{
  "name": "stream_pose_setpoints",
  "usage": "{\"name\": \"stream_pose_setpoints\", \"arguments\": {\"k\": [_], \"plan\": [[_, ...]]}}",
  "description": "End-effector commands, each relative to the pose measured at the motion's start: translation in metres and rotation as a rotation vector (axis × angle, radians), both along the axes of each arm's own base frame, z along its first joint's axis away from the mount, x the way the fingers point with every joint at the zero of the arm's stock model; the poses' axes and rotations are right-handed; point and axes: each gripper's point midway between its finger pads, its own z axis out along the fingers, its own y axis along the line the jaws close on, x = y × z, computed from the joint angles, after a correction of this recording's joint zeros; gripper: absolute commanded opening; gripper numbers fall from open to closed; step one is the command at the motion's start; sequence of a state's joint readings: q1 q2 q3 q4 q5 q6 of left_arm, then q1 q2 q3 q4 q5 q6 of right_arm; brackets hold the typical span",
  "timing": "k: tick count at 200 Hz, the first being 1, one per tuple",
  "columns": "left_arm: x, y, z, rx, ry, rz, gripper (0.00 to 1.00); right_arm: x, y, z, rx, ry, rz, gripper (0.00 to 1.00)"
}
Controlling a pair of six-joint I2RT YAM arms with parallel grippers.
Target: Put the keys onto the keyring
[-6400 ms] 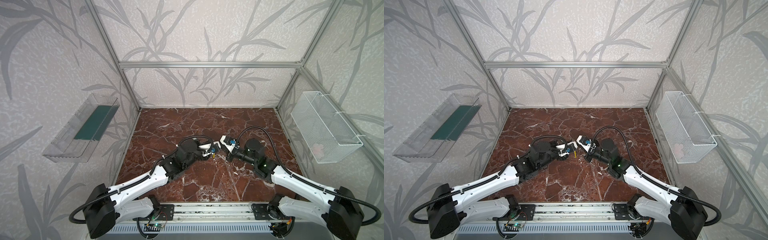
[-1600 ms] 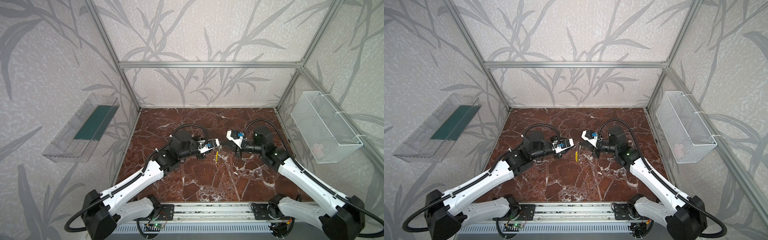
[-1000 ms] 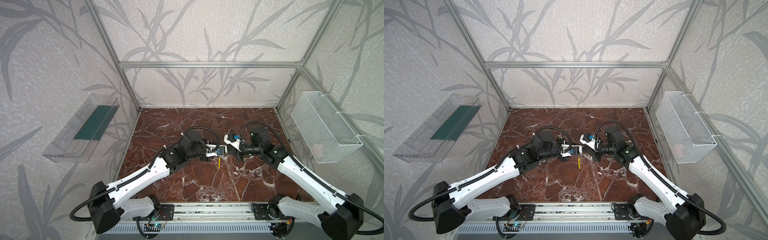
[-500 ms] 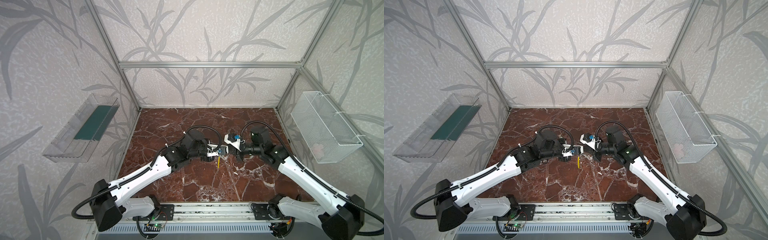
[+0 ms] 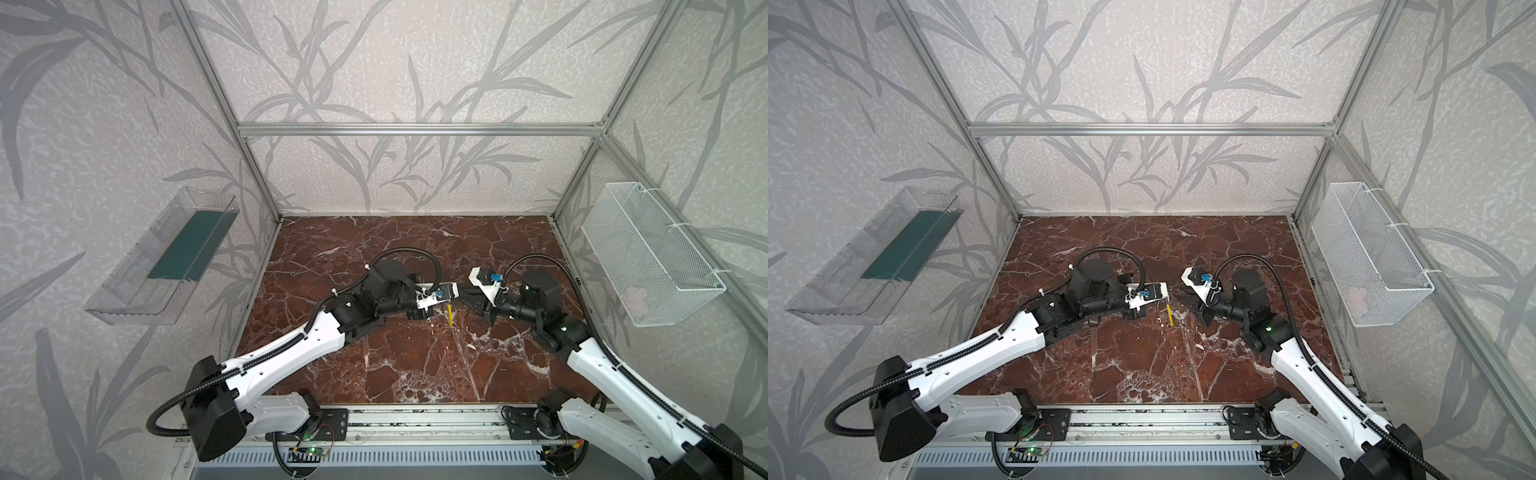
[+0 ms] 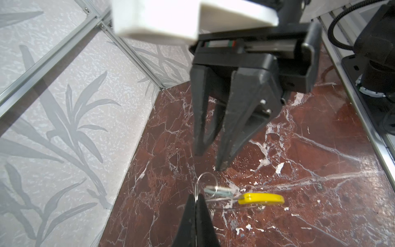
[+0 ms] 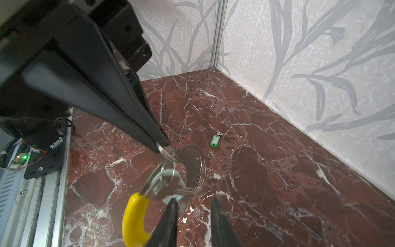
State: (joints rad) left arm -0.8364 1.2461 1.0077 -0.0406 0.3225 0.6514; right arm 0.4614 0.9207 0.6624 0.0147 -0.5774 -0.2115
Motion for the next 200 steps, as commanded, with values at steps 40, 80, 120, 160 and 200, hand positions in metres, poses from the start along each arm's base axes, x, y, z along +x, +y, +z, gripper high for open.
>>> {"name": "stream_pose_setpoints", "arguments": {"k": [40, 80, 120, 160, 200], "plan": [[0.006, -0.001, 0.039, -0.198, -0.006, 0.03, 0.0, 0.003, 0.007, 0.036, 0.181, -0.039, 0.003, 0.3], [0.008, -0.001, 0.042, -0.228, -0.009, 0.046, 0.0, 0.005, 0.003, 0.056, 0.228, -0.088, -0.025, 0.29], [0.007, -0.001, 0.044, -0.246, -0.019, 0.037, 0.0, 0.01, 0.007, 0.059, 0.247, -0.054, -0.023, 0.22], [0.004, 0.001, 0.044, -0.244, -0.027, 0.028, 0.0, 0.013, 0.011, 0.06, 0.271, -0.028, -0.005, 0.11], [0.001, 0.003, 0.042, -0.245, -0.024, 0.016, 0.0, 0.012, 0.014, 0.065, 0.286, -0.024, 0.021, 0.08]]}}
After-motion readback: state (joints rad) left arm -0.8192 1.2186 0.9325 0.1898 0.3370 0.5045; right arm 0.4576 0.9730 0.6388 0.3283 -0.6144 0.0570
